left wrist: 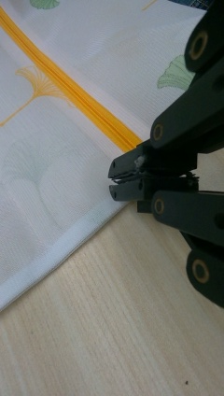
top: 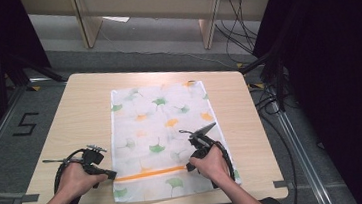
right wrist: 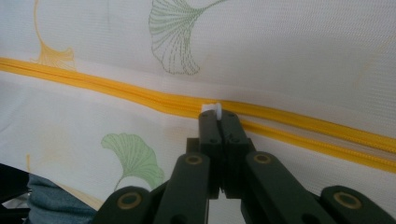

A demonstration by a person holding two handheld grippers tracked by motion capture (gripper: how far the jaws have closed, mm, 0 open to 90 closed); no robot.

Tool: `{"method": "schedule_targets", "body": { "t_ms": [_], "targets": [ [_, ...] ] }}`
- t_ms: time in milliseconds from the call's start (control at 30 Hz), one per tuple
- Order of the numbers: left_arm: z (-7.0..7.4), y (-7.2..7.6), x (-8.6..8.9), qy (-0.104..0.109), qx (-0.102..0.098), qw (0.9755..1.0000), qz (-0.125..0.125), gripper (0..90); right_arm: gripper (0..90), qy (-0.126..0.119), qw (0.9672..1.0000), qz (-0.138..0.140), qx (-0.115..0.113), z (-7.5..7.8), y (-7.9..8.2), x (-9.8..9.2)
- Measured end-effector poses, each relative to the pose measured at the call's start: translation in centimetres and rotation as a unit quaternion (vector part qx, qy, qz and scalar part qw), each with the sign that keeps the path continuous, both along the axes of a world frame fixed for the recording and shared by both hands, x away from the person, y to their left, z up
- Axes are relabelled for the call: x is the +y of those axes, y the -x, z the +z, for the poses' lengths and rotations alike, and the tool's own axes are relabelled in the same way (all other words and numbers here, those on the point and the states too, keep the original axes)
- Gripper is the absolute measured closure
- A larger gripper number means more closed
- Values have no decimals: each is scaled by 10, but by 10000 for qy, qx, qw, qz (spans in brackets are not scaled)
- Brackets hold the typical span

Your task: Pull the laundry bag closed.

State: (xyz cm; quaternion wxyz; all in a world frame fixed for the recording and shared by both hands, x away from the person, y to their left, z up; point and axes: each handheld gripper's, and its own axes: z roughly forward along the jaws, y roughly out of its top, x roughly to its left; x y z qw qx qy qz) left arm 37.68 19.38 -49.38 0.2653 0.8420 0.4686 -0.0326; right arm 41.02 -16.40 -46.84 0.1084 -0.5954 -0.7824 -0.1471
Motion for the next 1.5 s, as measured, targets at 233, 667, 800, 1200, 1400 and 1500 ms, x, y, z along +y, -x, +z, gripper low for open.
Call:
{"method": "schedule_targets", "body": {
  "t_ms": [233,667,800,1200,1400,1500],
  "targets": [
    [0,0,0,-12,-2,10000,-5,877,900,-94,9999,-11,64,-1,-2,-1],
    [0,0,0,-2,8,10000,10,877,900,16,9999,2,121,2,-2,-7],
    [0,0,0,1,5,10000,9,878,900,-15,9996,-130,231,6,-1,-11],
    [0,0,0,10,9,10000,22,878,900,-41,9998,-127,146,9,-1,-21],
    [0,0,0,11,9,10000,20,877,900,-39,9998,-159,107,8,-1,-28],
    [0,0,0,16,22,10000,21,878,900,7,9998,-155,116,9,-1,-30]
  ]
}}
